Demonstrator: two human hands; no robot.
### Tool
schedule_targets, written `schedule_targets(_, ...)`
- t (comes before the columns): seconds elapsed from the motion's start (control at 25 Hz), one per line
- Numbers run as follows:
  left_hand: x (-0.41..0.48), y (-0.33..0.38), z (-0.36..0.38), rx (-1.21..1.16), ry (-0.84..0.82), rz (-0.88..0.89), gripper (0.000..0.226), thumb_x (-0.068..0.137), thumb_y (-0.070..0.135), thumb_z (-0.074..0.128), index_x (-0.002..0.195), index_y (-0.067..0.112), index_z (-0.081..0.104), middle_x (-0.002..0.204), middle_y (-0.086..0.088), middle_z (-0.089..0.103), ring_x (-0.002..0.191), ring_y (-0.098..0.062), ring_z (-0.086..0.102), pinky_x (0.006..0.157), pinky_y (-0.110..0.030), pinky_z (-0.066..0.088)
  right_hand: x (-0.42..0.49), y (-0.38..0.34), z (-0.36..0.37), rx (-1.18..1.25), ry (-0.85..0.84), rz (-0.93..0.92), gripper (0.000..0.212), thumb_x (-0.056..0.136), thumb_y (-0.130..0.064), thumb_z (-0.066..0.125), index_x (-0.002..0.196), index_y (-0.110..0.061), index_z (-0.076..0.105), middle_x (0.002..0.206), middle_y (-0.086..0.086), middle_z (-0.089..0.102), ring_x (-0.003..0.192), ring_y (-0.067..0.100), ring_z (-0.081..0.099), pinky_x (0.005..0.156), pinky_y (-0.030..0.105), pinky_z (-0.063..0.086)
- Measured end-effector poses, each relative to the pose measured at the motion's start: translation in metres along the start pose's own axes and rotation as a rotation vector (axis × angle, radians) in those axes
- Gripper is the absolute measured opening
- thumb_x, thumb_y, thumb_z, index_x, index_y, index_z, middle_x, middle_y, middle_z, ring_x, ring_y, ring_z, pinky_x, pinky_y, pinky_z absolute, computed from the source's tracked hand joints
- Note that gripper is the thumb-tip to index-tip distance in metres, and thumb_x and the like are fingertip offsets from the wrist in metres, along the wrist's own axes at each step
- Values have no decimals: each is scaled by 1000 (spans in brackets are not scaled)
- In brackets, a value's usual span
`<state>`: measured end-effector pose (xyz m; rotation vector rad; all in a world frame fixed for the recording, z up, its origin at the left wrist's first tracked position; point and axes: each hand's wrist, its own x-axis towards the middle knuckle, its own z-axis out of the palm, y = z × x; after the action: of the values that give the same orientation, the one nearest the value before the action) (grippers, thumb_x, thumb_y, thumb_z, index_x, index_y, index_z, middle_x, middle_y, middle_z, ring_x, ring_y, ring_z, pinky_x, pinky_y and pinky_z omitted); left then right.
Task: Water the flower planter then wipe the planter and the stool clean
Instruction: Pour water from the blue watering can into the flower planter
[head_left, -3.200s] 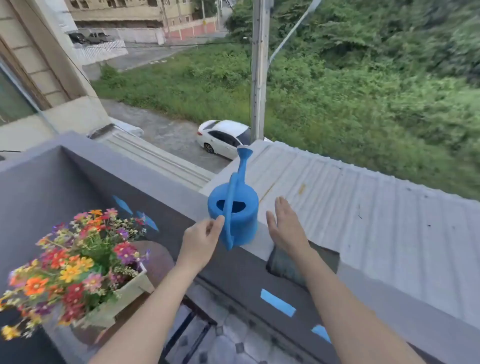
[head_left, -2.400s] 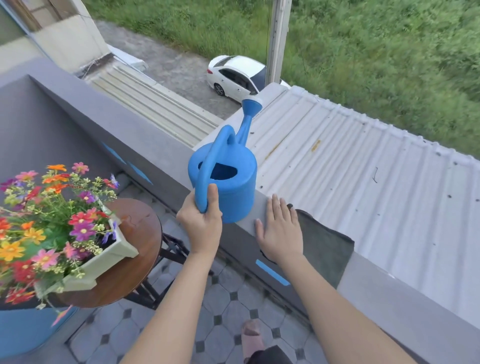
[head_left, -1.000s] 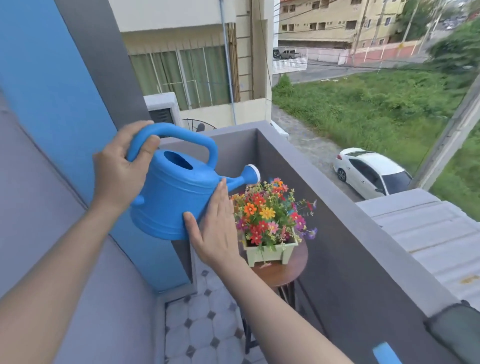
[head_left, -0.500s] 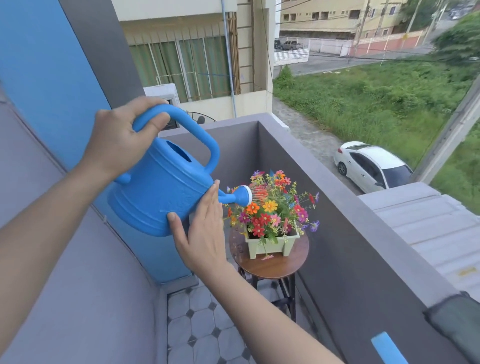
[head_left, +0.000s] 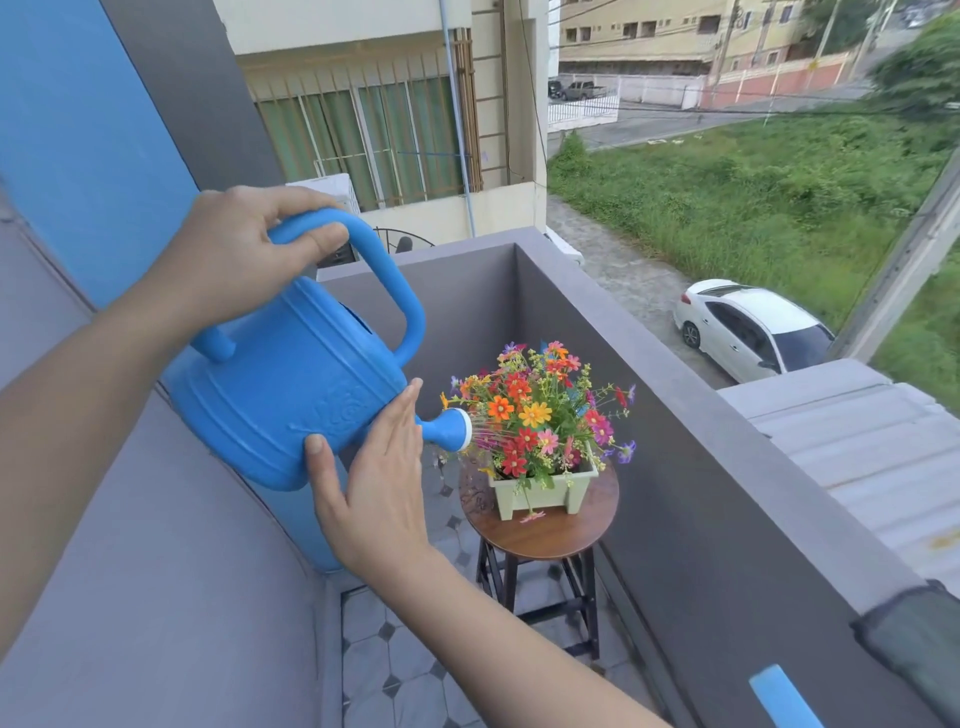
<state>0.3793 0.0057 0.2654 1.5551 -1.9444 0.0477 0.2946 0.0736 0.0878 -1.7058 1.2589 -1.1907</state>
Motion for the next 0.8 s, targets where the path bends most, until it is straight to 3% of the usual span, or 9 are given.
schedule_targets(0.08,2,8,-2,-2,-14,18,28,88,40,57,113,32,65,91,3,65,72,-9,55,63,-5,37,-2,-4,-5,22,20,3,94,83,-70,21,132,-12,-35,159,10,-25,146,11,-18,117,22,-14)
schedule_targets(0.16,5,17,-4,-27,3,11,27,89,40,56,113,32,65,89,3,64,72,-5,54,67,-10,38,-1,-7,-14,10,54,-12,93,86,-66,24,131,-10,-35,159,12,-23,148,14,-14,119,27,-9)
schedule_targets(0.32,10,31,-8,-63,55,0,25,89,40,54,110,31,65,75,10,60,64,13,50,62,-4,36,12,-9,-31,-31,104,-71,95,88,-63,28,136,-6,-31,160,15,-18,148,18,-10,120,31,-7)
schedule_targets(0.4,13,36,-11,-49,83,0,27,90,40,53,111,29,64,76,6,59,69,3,51,70,-18,36,18,-11,-37,-50,109,-92,97,89,-63,29,143,-3,-24,160,16,-16,149,19,-9,120,32,-6)
schedule_targets(0.52,16,44,-15,-27,82,-15,28,89,39,54,114,30,64,85,4,57,82,-12,47,77,-24,33,20,-14,-39,-35,99,-102,90,96,-51,35,147,-3,-20,161,16,-16,149,17,-10,120,32,-8)
schedule_targets(0.68,16,53,-16,-16,-10,0,26,88,42,55,111,34,65,69,11,53,65,-10,46,73,-29,36,7,-18,-36,36,85,-82,90,97,-47,39,143,-5,-26,161,14,-19,148,14,-12,121,34,-6)
schedule_targets(0.8,18,59,-11,-36,-36,24,25,88,42,57,110,35,66,65,13,51,59,-6,45,62,-26,38,2,-17,-38,39,115,-73,90,95,-59,29,134,-9,-35,160,14,-21,147,14,-14,119,30,-8)
